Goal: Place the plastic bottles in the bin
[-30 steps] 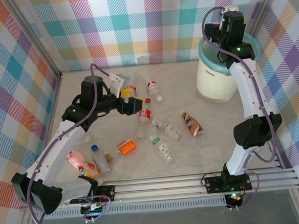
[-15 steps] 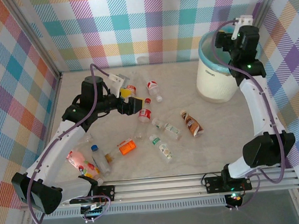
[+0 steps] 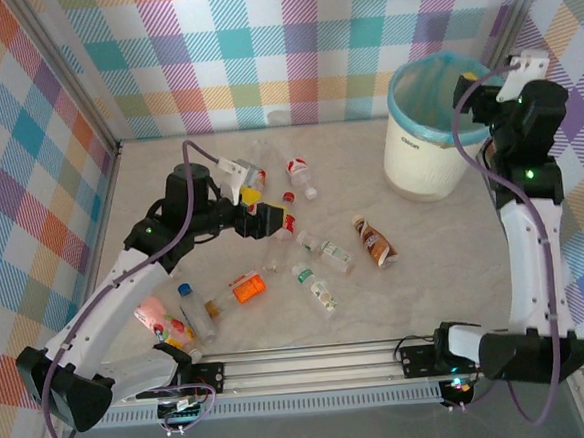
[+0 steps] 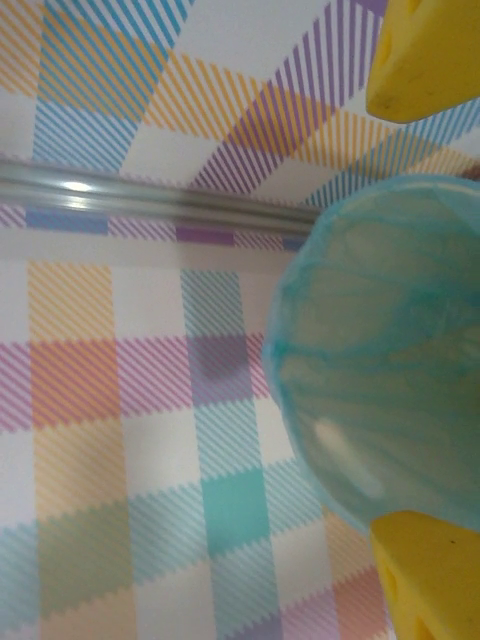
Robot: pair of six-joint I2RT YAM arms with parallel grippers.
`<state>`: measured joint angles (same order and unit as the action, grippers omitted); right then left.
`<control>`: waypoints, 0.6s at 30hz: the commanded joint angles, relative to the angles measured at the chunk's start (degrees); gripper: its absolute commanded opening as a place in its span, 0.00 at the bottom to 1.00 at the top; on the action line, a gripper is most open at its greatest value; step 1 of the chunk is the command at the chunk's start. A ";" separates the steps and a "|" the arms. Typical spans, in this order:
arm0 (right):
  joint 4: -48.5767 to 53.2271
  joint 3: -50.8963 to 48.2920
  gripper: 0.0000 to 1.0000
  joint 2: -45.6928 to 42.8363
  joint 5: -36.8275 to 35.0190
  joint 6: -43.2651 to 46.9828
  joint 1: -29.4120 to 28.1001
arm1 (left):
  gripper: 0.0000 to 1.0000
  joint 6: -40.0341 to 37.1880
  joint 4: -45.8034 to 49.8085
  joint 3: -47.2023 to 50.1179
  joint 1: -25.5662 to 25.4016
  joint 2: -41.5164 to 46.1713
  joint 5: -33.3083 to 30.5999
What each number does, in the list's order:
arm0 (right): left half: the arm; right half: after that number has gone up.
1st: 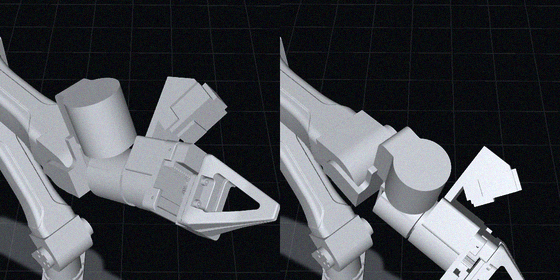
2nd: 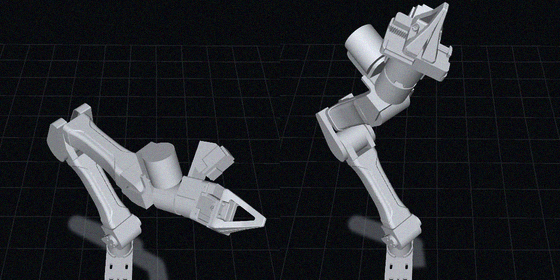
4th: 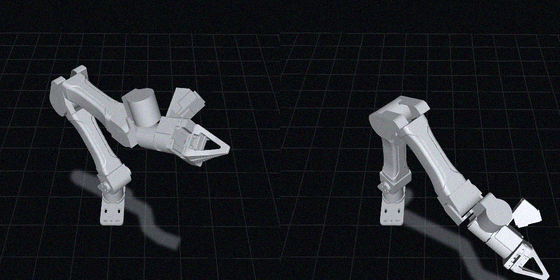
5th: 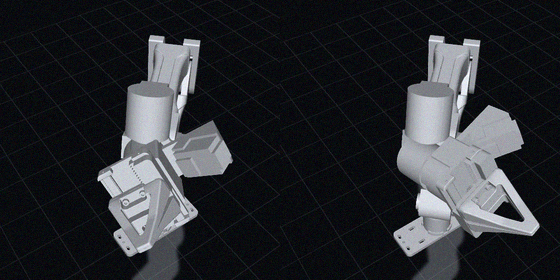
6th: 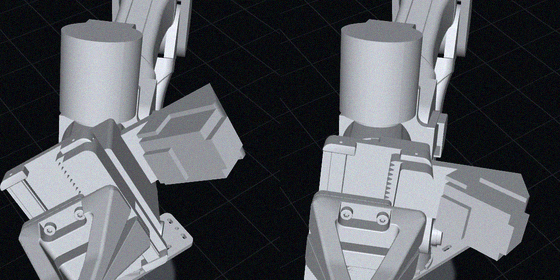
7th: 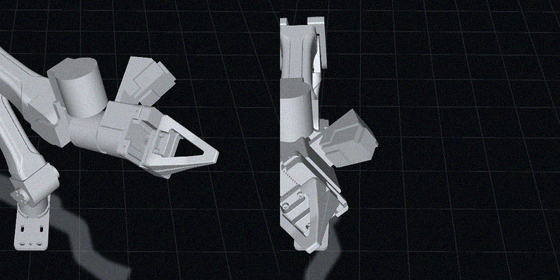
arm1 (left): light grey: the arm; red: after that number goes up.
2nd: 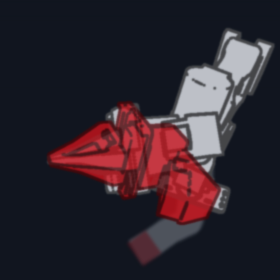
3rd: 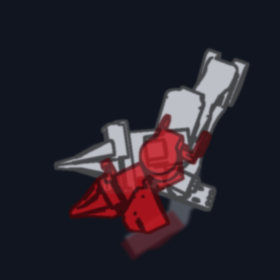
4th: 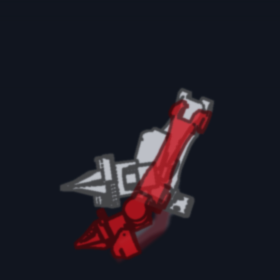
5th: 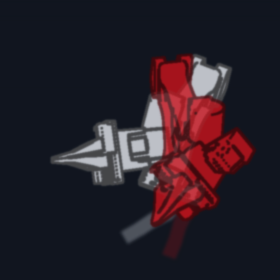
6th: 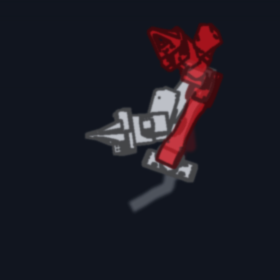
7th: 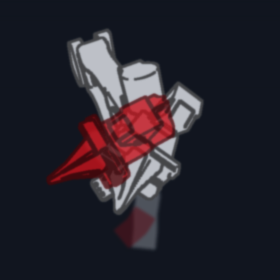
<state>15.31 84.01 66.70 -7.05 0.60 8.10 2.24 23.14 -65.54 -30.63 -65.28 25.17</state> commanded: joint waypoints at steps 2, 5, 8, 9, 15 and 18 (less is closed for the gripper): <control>8.22 -1.08 1.00 -6.13 9.67 -7.72 -0.60 | 0.90 6.07 0.29 3.21 -2.33 3.26 -8.05; 12.85 -2.84 1.00 -8.87 13.69 -10.26 -3.13 | 0.89 8.29 5.02 4.74 -3.38 5.13 -13.21; 15.43 -5.62 0.99 -11.88 15.38 -12.42 -7.86 | 0.89 10.96 10.77 6.58 -3.56 6.35 -18.10; 16.01 -6.52 1.00 -12.67 15.43 -12.63 -9.67 | 0.89 11.92 12.30 7.17 -3.55 6.45 -19.41; 20.42 -9.98 0.98 -13.13 11.27 -13.92 -24.97 | 0.88 14.89 13.80 10.78 -3.56 2.30 -20.64; 22.03 -11.18 0.97 -10.49 8.44 -14.25 -32.63 | 0.88 13.90 13.31 9.72 -3.56 -2.42 -20.69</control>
<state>34.41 73.91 54.59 3.75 -11.99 -20.27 15.29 35.66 -55.46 -33.69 -64.99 6.00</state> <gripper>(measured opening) 0.972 0.877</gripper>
